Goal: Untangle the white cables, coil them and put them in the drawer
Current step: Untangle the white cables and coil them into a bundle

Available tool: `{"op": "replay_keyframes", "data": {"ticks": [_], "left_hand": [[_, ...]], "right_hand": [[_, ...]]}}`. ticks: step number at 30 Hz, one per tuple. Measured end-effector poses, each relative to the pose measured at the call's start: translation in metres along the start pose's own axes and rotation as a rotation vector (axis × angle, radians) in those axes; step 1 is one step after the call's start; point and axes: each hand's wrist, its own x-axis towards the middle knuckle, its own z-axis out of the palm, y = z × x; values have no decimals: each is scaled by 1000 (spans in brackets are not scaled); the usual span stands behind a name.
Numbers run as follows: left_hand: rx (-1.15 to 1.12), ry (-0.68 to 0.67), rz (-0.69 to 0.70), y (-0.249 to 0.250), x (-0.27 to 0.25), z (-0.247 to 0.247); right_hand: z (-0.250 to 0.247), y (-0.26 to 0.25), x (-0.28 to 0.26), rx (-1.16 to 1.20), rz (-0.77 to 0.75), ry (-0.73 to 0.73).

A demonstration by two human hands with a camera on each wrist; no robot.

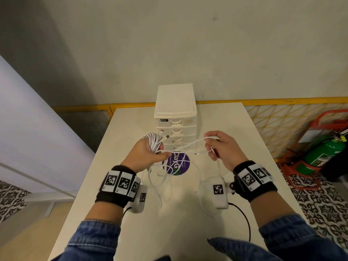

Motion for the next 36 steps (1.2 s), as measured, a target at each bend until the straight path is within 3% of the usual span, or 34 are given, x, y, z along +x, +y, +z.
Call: {"op": "replay_keyframes", "data": {"ticks": [3, 8, 15, 19, 23, 27, 30, 33, 36], "left_hand": [[-32, 111, 23, 1, 1, -2], [-12, 215, 2, -3, 5, -16], [2, 339, -91, -24, 1, -28], [-74, 273, -102, -17, 2, -20], [-131, 167, -90, -6, 2, -8], [-236, 131, -80, 6, -1, 8], [-316, 151, -53, 10, -1, 18], [-367, 174, -40, 9, -2, 24], [-380, 199, -29, 7, -2, 27]], "right_hand": [[-1, 3, 2, -163, -55, -43], [-14, 20, 8, -550, -165, 26], [-35, 32, 17, -410, -200, 291], [-23, 36, 14, -395, -234, 199], [-7, 32, 13, -721, -341, 41], [18, 27, 9, -827, -504, -167], [37, 30, 3, -822, -456, -299], [42, 42, -2, -703, -492, -235], [43, 45, -3, -736, -729, -19]]}}
